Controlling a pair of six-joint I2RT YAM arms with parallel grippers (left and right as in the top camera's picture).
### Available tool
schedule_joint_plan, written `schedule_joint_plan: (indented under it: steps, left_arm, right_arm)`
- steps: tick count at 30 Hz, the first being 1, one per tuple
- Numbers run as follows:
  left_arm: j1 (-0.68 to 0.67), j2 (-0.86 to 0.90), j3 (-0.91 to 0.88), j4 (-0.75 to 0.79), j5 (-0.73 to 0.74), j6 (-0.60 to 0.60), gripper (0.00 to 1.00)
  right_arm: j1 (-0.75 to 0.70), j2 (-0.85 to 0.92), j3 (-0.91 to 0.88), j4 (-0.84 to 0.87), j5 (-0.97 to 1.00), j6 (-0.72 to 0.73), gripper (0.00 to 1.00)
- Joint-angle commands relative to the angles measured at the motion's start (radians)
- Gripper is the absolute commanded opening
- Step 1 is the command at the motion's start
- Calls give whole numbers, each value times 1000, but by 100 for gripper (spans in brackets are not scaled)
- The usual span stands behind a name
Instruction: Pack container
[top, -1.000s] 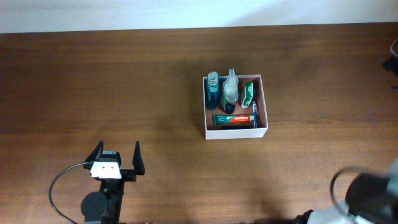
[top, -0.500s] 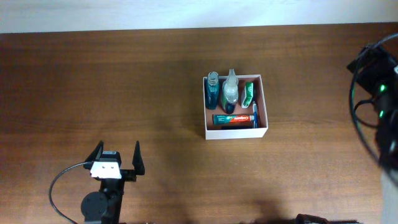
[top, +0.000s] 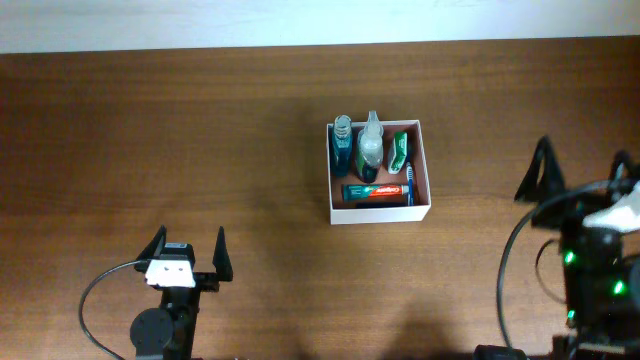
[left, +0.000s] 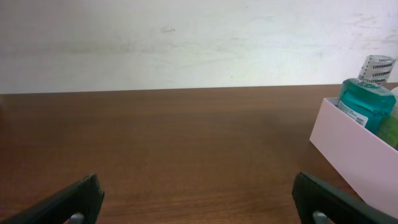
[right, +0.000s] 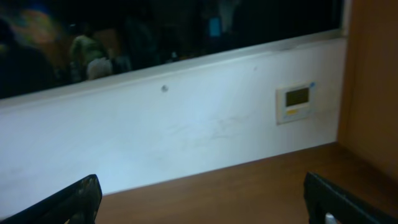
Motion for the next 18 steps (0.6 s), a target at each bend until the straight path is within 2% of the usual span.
schedule_joint_plan:
  steps: [1,10,18]
  left_arm:
    - [6,-10,-2,-6,14,-6,99]
    - [6,-10,-2,-6,14,-6,99]
    - [6,-10,-2,-6,14,-6,99]
  right_arm:
    - [10,-101,-83,15,-92,-29,99]
    - [10,-327,-284,171,-99,-29,99]
    - [20,-414,-420,302,-99,-29,99]
